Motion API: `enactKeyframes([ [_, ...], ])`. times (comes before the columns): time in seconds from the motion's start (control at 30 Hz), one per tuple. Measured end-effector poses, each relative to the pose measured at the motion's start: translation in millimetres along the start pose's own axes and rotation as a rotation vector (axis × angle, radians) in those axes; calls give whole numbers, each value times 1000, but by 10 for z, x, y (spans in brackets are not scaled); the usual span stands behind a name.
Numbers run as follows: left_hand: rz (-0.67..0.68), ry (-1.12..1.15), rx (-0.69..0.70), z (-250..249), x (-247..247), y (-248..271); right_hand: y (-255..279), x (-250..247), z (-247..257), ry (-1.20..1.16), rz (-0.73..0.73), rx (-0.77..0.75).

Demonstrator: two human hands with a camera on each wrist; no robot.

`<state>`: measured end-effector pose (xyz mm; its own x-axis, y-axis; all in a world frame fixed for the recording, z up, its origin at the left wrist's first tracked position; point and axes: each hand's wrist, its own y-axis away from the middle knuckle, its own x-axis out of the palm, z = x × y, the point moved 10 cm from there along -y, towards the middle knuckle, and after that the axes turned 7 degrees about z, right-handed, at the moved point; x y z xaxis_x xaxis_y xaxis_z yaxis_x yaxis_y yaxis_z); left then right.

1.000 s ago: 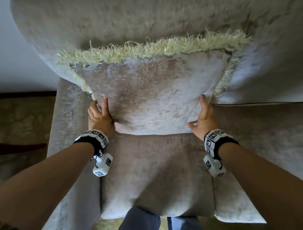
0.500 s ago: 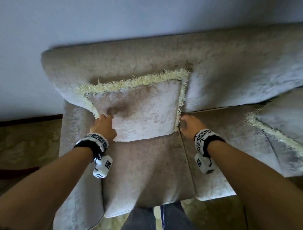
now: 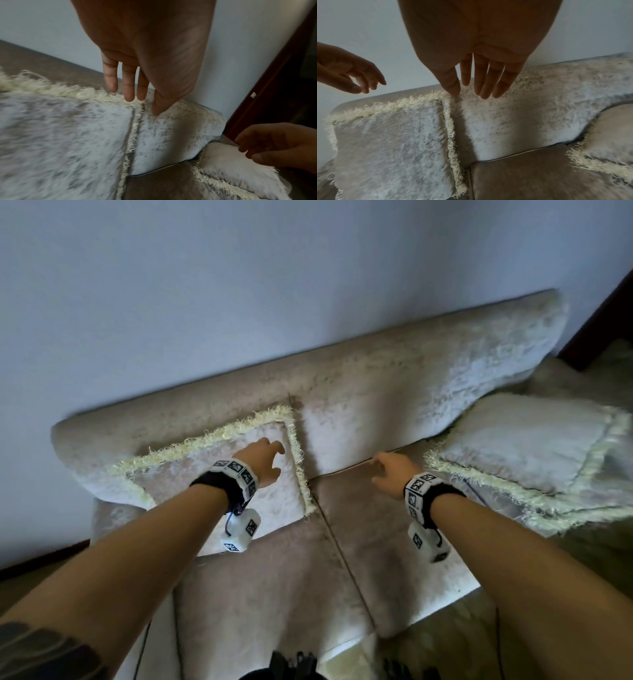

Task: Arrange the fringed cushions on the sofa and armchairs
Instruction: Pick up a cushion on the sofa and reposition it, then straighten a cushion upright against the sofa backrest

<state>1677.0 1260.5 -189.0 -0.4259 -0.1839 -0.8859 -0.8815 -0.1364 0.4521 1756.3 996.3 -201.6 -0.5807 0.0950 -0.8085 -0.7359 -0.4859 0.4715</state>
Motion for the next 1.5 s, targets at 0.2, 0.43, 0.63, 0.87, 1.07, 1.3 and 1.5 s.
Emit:
enactKeyframes([
  [0.2,15,-35,71,-1379,-267,-76,555,-527,-978,26,-19,-3],
  [0.43,6,-32,221,-3128,-381,-251,1243,-1170,-2388,-74,-131,112],
  [0.63,36,-42,355,-4270,-493,-719,1585,-1443,-3435,-111,-163,218],
  [0.87,83,-66,449,-5301,-468,-1653,1507,-1763,-4658,-137,-161,359],
  [1.07,162,-57,495,-6077,-390,-2637,1157,-2049,-5579,-251,-155,472],
  [1.3,267,-83,492,-6742,-238,-3398,801,-2188,-6283,-372,-126,514],
  [1.5,312,0,419,-6952,155,-3946,244,-2022,-6869,-355,14,468],
])
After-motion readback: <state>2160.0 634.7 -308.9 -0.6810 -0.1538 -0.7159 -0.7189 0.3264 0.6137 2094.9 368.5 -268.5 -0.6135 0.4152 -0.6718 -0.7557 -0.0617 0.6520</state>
